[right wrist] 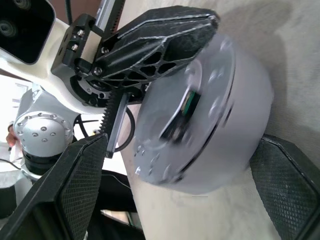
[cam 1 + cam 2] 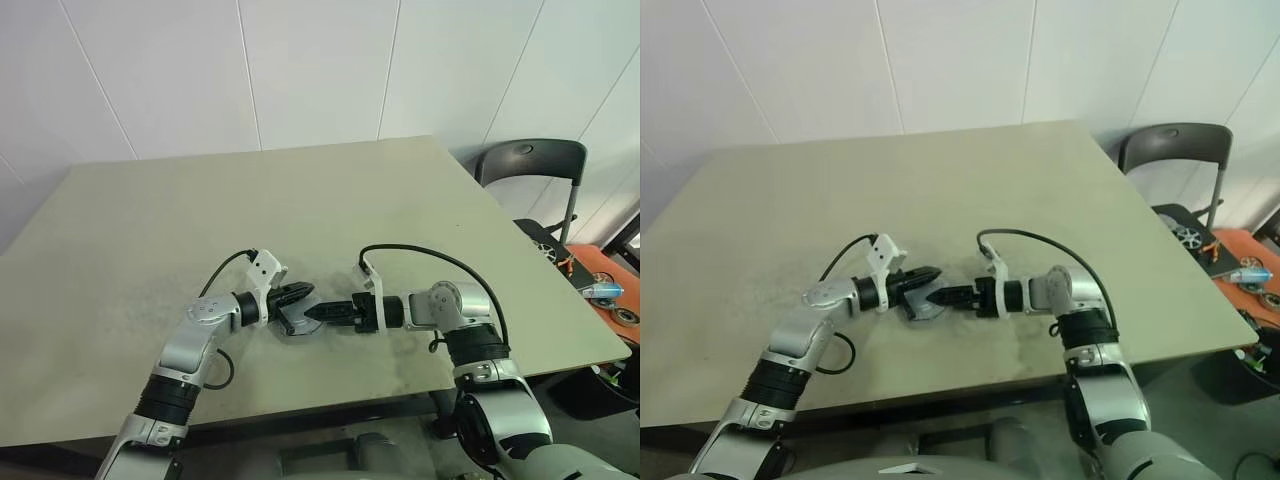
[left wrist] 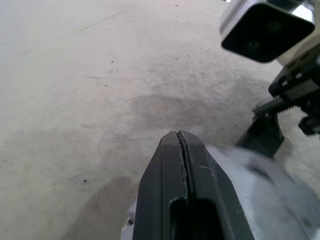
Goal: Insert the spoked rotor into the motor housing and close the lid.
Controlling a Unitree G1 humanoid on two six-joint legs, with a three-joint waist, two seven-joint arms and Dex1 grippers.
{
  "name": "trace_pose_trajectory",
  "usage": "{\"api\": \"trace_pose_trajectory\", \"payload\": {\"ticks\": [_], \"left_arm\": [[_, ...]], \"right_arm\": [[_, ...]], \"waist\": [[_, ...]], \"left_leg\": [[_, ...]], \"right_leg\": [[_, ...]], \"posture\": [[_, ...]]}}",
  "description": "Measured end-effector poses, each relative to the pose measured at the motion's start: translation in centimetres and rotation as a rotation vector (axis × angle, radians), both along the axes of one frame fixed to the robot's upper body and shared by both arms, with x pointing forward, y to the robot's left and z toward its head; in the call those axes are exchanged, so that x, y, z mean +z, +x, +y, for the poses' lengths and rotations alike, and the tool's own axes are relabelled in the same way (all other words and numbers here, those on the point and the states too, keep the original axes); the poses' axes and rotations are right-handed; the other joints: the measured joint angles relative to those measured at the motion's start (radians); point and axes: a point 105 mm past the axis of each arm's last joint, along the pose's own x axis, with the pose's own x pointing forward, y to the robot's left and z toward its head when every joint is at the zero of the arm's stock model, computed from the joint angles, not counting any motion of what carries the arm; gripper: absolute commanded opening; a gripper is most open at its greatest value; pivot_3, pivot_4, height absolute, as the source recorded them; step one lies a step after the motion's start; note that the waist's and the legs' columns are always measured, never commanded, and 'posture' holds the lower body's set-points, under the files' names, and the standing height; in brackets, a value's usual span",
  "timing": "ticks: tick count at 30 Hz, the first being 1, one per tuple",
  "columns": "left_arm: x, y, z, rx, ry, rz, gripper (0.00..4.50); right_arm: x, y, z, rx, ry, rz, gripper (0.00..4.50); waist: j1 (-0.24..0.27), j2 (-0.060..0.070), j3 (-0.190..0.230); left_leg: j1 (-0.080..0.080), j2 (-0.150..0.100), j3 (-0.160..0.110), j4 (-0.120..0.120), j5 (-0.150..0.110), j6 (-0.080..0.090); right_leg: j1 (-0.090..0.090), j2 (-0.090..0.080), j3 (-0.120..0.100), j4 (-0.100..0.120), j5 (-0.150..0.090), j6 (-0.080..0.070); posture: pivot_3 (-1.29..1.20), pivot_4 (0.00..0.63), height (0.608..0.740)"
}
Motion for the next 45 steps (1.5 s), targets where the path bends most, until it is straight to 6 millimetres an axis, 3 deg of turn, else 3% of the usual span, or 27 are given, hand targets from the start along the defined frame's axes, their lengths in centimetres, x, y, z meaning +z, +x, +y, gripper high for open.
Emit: {"api": "trace_pose_trajectory", "payload": {"ticks": [4, 7, 9, 22, 25, 28, 39, 45], "left_arm": [[0.1, 0.1, 0.0, 0.002, -0.001, -0.009, 0.00], [0.1, 0.2, 0.1, 0.003, -0.001, -0.010, 0.00], [0.2, 0.3, 0.1, 0.003, -0.001, -0.014, 0.00], [0.3, 0.3, 0.2, 0.005, -0.001, -0.016, 0.00], [0.3, 0.3, 0.2, 0.005, -0.001, -0.016, 0.00], [0.5, 0.4, 0.2, 0.005, -0.005, -0.029, 0.00], [0.8, 0.6, 0.5, 0.031, -0.010, -0.051, 0.00], [0.1, 1.9, 2.4, 0.180, -0.033, -0.030, 0.00]], "right_arm": [[0.1, 0.9, 0.3, -0.033, -0.020, -0.011, 4.48], [0.0, 1.0, 0.4, -0.037, -0.027, -0.016, 3.91], [0.0, 1.1, 0.3, -0.041, -0.032, -0.017, 3.28], [-0.1, 1.1, 0.3, -0.042, -0.033, -0.024, 3.28], [-0.2, 1.1, 0.3, -0.044, -0.036, -0.028, 2.76], [0.0, 1.0, 0.3, -0.038, -0.013, -0.035, 1.93], [0.1, 1.0, 0.5, -0.030, -0.015, -0.053, 1.90], [0.6, 1.0, 0.9, -0.020, 0.014, -0.075, 1.83]], "waist": [[0.004, 0.000, 0.000], [0.004, 0.000, 0.000], [0.004, 0.000, 0.000], [0.004, 0.000, 0.000], [0.004, 0.000, 0.000], [0.004, 0.000, 0.000], [0.005, 0.001, 0.000], [0.005, 0.001, 0.000]], "left_leg": [[-0.001, 0.000, 0.000, 0.001, 0.000, 0.000], [-0.002, 0.000, 0.000, 0.000, 0.000, 0.000], [-0.002, 0.000, 0.000, 0.000, 0.000, 0.000], [-0.002, 0.000, 0.000, 0.000, 0.000, 0.000], [-0.002, 0.000, 0.000, 0.000, 0.000, 0.000], [-0.002, 0.000, 0.000, 0.000, 0.000, 0.000], [-0.002, 0.000, 0.000, 0.000, 0.000, 0.000], [-0.002, 0.000, 0.000, 0.000, 0.000, 0.000]], "right_leg": [[0.000, 0.000, 0.000, 0.000, 0.000, 0.000], [-0.001, 0.000, 0.000, -0.001, 0.000, 0.000], [-0.001, -0.001, 0.000, -0.001, 0.000, 0.000], [-0.001, 0.000, 0.000, -0.001, 0.000, 0.000], [-0.001, 0.000, 0.000, -0.001, 0.000, 0.000], [-0.001, 0.000, 0.000, -0.001, 0.000, 0.000], [-0.001, -0.001, 0.000, -0.001, 0.000, 0.000], [-0.001, 0.000, 0.000, -0.001, 0.000, 0.001]], "posture": [[0.00, 0.000, 0.740], [0.00, 0.000, 0.740], [0.00, 0.000, 0.740], [0.00, 0.000, 0.740], [0.00, 0.000, 0.740], [0.00, 0.000, 0.740], [0.00, 0.000, 0.740], [0.00, 0.000, 0.740]]}}
